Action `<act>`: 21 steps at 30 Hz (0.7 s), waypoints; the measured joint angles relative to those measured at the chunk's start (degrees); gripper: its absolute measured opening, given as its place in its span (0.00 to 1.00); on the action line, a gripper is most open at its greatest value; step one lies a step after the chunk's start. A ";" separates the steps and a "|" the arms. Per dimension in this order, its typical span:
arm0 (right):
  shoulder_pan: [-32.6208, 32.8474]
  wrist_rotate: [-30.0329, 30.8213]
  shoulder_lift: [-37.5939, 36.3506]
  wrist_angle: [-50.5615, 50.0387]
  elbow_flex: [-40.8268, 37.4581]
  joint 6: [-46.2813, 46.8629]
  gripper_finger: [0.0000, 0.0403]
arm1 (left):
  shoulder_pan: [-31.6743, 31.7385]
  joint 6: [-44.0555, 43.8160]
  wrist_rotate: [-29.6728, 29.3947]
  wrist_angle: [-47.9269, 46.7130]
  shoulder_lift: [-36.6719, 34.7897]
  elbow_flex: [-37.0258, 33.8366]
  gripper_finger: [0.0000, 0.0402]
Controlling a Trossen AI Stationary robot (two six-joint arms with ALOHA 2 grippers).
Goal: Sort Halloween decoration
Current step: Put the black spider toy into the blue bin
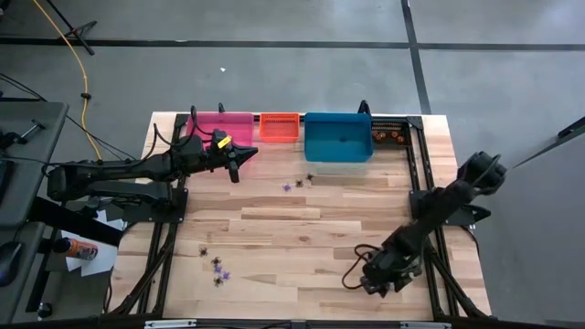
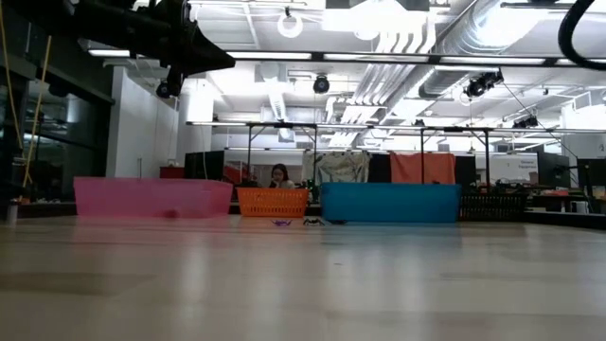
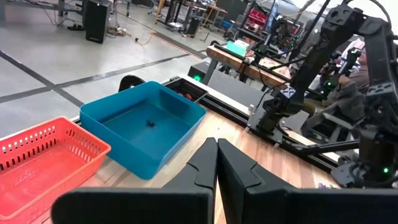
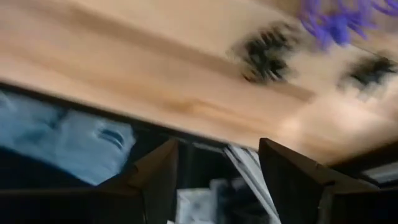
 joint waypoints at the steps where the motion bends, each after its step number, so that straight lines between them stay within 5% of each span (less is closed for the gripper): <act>1: -0.01 1.27 0.73 0.86 0.00 1.04 0.53 | 0.00 0.00 0.00 -0.01 0.00 0.00 0.00; 21: 0.06 3.65 4.29 -4.20 -0.15 5.46 0.37 | 0.00 0.00 0.00 -0.01 0.00 0.00 0.00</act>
